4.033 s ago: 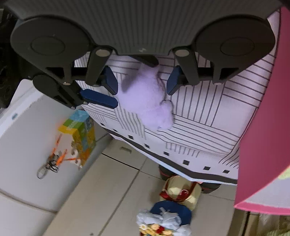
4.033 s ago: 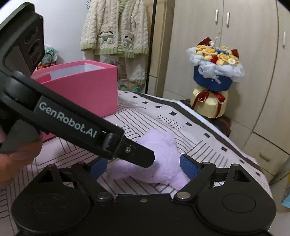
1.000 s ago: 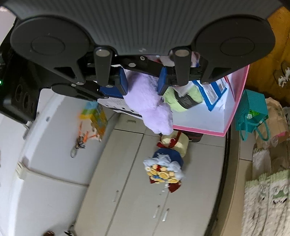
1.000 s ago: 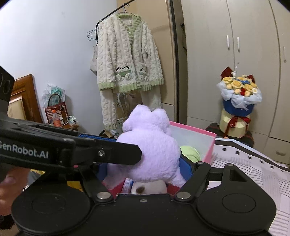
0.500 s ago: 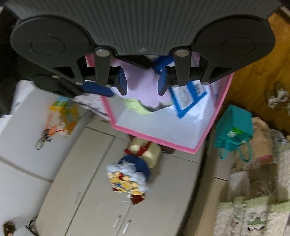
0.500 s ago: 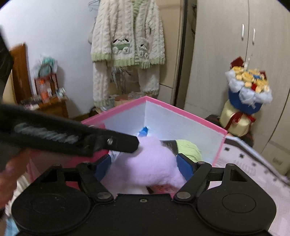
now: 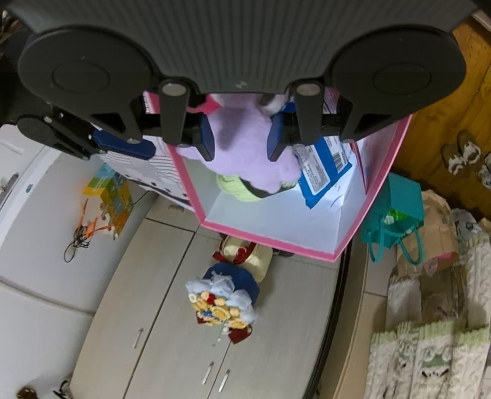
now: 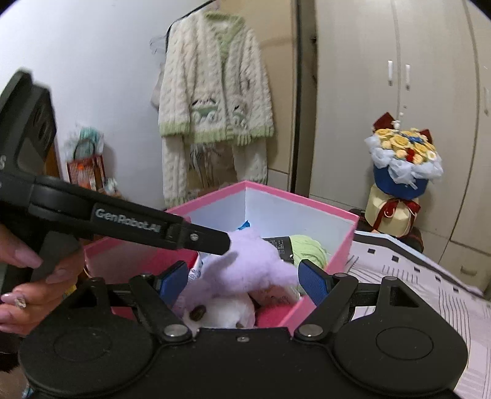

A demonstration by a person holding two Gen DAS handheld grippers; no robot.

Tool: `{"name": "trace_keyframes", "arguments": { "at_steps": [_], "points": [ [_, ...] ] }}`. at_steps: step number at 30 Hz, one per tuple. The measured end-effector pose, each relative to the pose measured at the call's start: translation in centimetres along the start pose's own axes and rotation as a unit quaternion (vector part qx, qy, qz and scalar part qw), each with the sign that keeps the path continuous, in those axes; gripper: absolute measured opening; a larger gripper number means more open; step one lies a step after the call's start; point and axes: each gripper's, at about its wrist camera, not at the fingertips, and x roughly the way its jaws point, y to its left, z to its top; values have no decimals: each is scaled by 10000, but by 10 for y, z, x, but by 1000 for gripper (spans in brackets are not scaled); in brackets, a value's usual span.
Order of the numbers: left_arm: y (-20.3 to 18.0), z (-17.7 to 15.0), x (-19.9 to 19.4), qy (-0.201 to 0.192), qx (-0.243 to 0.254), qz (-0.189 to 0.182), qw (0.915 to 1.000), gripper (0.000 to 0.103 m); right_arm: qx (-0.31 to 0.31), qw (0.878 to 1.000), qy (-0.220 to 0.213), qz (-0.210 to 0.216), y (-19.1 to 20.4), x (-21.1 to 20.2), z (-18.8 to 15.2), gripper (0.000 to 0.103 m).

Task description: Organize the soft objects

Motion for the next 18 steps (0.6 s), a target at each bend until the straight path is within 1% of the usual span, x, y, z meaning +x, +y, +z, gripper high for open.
{"name": "trace_keyframes", "arguments": {
  "at_steps": [5, 9, 10, 12, 14, 18],
  "points": [
    [-15, -8, -27, -161, 85, 0, 9998, 44, 184, 9993, -122, -318, -3, -29, -11, 83],
    [-30, -16, -49, -278, 213, 7, 9994, 51, 487, 9975, -160, -496, -11, -54, -16, 84],
    [-34, -18, -54, -323, 258, 11, 9991, 56, 552, 9968, -172, -555, -13, -60, -17, 84],
    [-43, -22, -64, -435, 390, 52, 9983, 64, 651, 9951, -180, -721, -15, -73, -18, 85],
    [-53, -26, -74, -511, 549, 97, 9971, 65, 732, 9933, -212, -868, -16, -86, -20, 86],
    [-67, -34, -96, -617, 716, 28, 9955, 76, 889, 9899, -314, -1063, -17, -111, -25, 88]
  ]
}}
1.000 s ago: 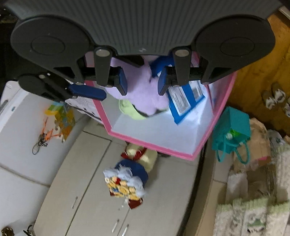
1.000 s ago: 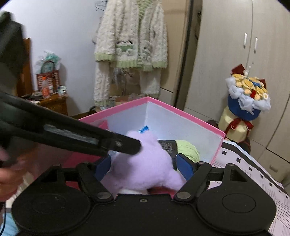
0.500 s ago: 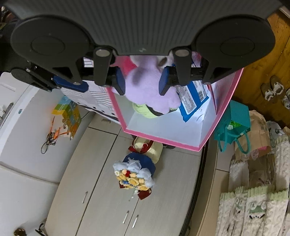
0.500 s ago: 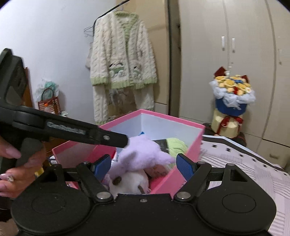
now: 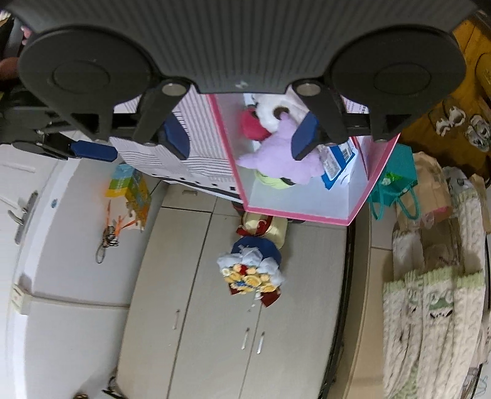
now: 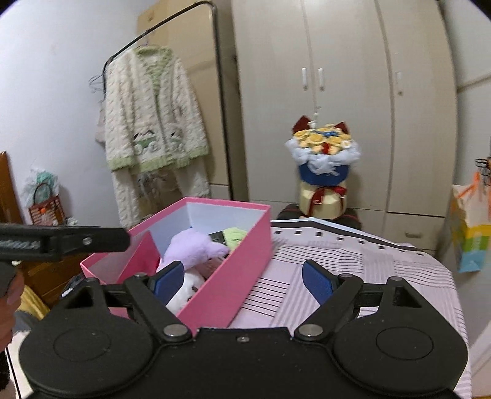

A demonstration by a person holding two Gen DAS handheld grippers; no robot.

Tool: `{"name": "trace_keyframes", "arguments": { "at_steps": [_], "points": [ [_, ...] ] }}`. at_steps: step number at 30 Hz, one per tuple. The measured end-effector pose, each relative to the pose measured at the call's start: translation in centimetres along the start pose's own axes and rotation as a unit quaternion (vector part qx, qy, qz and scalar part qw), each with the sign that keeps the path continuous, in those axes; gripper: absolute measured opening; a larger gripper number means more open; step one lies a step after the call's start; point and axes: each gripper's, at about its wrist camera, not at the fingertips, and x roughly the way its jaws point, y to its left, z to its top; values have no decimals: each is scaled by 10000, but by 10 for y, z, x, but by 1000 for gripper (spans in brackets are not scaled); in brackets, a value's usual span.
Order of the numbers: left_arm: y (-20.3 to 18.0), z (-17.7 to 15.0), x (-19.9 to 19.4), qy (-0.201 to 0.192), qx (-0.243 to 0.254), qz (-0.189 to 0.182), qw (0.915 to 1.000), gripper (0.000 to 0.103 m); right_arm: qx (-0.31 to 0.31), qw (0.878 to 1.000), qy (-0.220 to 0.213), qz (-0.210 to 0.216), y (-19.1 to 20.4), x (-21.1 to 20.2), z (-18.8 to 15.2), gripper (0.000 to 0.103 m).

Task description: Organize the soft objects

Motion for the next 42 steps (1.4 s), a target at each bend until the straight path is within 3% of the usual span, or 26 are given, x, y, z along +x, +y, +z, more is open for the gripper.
{"name": "trace_keyframes", "arguments": {
  "at_steps": [4, 8, 14, 17, 21, 23, 27, 32, 42],
  "points": [
    [-11, -7, -21, -131, 131, -31, 9998, 89, 25, 9998, -94, -173, 1, -24, -6, 90],
    [-20, -13, -32, -168, 249, 89, 9995, 103, 77, 9991, -180, -387, -1, -45, -10, 102],
    [-32, -16, -35, 60, 454, 786, 9959, 103, 69, 9928, 117, -1187, -4, -62, -5, 103],
    [-32, -17, -37, 164, 365, 868, 9954, 103, 282, 9870, 51, -1582, -4, -74, -10, 103],
    [-42, -23, -43, 155, 804, 995, 9917, 103, 457, 9861, -57, -1599, -2, -91, -22, 103],
    [-46, -30, -49, -18, 695, 1120, 9913, 103, 490, 9857, -94, -1611, 0, -98, -29, 103],
    [-48, -41, -51, -21, 573, 960, 9937, 103, 472, 9831, 1, -1768, 6, -105, -37, 103],
    [-56, -53, -50, -190, 705, 1136, 9908, 103, 576, 9815, 16, -1827, 10, -111, -44, 103],
    [-58, -61, -45, -319, 718, 1092, 9909, 103, 310, 9799, 79, -1971, 23, -108, -51, 103]
  ]
}}
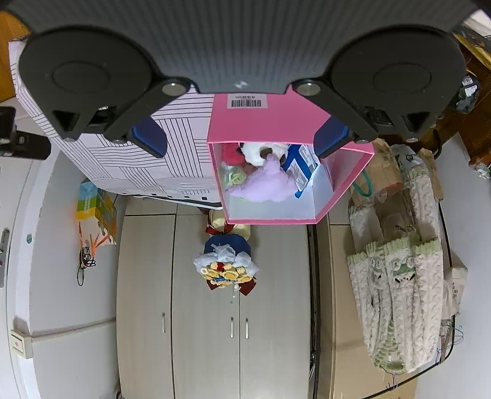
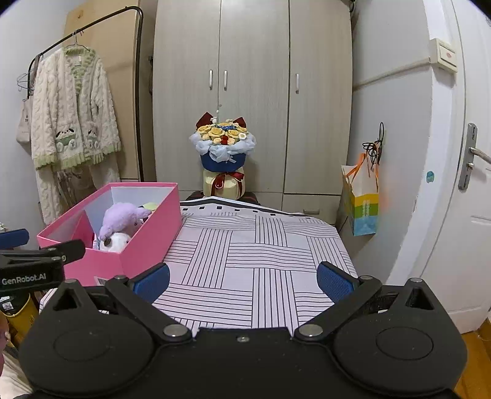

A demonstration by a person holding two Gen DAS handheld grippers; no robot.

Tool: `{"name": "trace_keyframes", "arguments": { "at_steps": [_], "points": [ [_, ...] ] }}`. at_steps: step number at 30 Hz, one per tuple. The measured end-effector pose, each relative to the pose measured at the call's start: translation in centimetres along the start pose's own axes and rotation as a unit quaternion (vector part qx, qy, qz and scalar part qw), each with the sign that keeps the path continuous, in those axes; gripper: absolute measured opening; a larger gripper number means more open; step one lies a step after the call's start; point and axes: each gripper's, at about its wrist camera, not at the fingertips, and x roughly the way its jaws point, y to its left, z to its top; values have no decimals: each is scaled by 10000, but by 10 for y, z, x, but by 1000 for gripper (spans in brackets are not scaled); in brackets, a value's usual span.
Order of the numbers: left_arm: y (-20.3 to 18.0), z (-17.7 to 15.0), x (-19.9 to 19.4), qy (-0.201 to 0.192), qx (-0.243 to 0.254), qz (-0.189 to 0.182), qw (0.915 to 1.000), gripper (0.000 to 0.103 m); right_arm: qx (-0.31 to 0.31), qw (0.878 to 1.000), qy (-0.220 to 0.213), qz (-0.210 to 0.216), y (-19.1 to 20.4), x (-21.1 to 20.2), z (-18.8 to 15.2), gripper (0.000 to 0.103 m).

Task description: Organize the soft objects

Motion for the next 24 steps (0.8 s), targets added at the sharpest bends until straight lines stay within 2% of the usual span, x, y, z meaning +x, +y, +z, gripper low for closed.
{"name": "trace_keyframes", "arguments": {
  "at_steps": [16, 24],
  "points": [
    [-2, -2, -3, -192, 90, 172, 9996, 103, -87, 9995, -240, -199, 3, -3, -6, 103],
    [-4, -2, -7, -235, 96, 144, 9996, 103, -51, 9989, -362, -308, 4, -3, -8, 103]
  ]
}}
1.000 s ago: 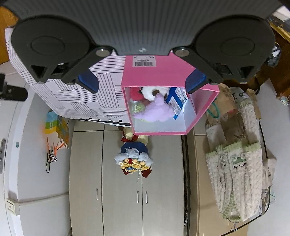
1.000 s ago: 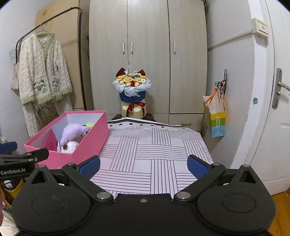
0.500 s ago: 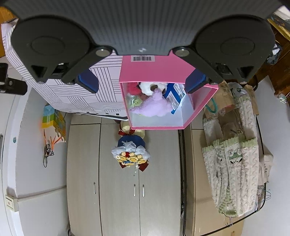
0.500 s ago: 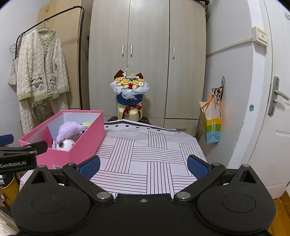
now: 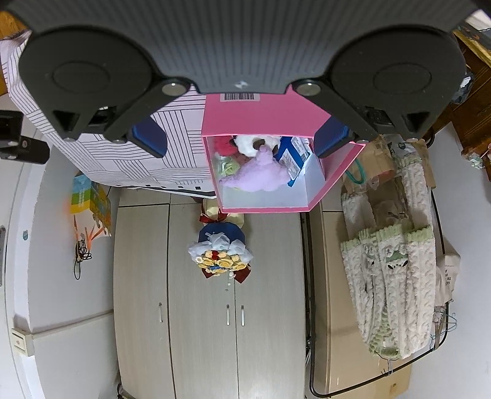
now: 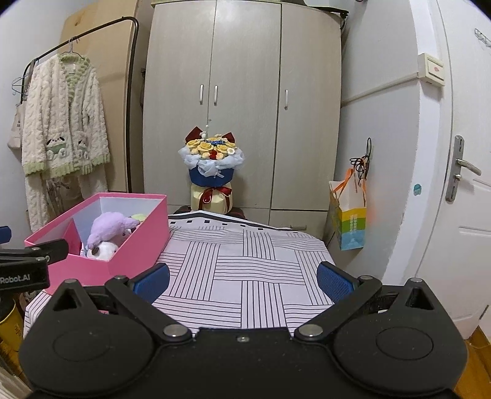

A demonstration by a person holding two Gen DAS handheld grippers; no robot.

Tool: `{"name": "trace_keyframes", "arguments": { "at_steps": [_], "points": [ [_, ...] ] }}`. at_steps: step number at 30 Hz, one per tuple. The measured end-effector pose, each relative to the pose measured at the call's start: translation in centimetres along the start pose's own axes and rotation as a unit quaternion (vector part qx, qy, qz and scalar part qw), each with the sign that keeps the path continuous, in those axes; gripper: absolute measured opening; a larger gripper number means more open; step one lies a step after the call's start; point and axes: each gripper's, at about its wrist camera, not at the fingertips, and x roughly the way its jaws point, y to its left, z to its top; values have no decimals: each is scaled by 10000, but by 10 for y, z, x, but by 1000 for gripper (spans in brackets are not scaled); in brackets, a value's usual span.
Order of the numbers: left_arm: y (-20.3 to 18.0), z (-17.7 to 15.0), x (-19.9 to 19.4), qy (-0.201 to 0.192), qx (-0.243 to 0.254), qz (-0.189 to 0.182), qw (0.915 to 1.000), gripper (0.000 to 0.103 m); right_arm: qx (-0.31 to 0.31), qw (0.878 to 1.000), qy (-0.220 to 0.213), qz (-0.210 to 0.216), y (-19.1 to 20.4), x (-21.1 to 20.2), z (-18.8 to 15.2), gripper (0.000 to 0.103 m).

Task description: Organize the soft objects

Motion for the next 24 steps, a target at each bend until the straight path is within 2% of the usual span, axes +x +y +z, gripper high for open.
{"name": "trace_keyframes", "arguments": {
  "at_steps": [17, 24],
  "points": [
    [-2, -3, 1, -52, 2, 181, 9998, 103, -15, 9998, -165, -56, 1, -5, -4, 103],
    [-4, -5, 3, -34, 100, 145, 9998, 103, 16, 9999, -91, -82, 0, -1, -6, 103]
  ]
}}
